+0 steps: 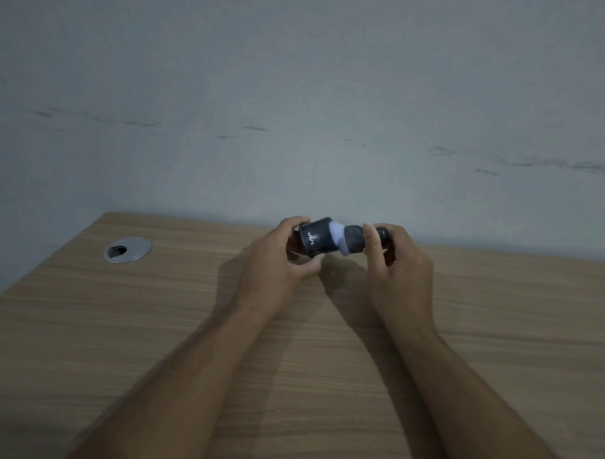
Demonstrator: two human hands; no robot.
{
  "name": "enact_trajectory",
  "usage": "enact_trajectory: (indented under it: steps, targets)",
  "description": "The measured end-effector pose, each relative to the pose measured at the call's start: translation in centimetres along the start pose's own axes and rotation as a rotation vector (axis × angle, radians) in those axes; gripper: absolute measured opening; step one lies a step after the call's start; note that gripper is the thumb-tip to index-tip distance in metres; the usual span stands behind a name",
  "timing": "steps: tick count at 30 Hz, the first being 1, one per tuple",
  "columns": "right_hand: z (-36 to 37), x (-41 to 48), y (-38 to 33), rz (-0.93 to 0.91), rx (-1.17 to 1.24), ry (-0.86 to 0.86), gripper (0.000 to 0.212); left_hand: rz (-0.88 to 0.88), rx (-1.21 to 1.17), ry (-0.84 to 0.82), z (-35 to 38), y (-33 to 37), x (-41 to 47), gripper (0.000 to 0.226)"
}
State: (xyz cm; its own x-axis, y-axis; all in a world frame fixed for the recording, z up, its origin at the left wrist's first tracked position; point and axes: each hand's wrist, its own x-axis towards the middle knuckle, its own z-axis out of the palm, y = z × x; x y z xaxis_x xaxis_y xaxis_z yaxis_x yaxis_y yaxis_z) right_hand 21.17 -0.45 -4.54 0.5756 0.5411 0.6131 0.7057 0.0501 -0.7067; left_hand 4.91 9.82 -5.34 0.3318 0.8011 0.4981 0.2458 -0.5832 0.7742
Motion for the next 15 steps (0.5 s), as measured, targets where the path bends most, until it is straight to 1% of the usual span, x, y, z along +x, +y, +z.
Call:
enact_trajectory:
  steps: [3,6,9,11,15]
  targets:
    - [-0.1,0.1,-0.1,-0.018,0.026,-0.03,0.014,0.024,0.038,-0.024,-0.1,0.1,0.0,0.061]
    - [0.0,-0.3,-1.3,-0.125,0.086,-0.093,0.014,0.049,0.098,-0.025,-0.3,0.3,0.2,0.058]
    - [0.4,-0.9,-1.9,-0.226,0.067,-0.116,0.015,0.066,0.129,0.008,-0.4,0.4,0.3,0.063]
    - [0.7,-0.9,-1.7,-0.213,0.033,-0.081,0.015,0.069,0.114,0.014,-0.4,0.4,0.2,0.065]
    - [0.6,-0.2,-0.4,-0.069,-0.035,-0.006,0.016,0.071,0.067,0.01,-0.5,0.5,0.1,0.06]
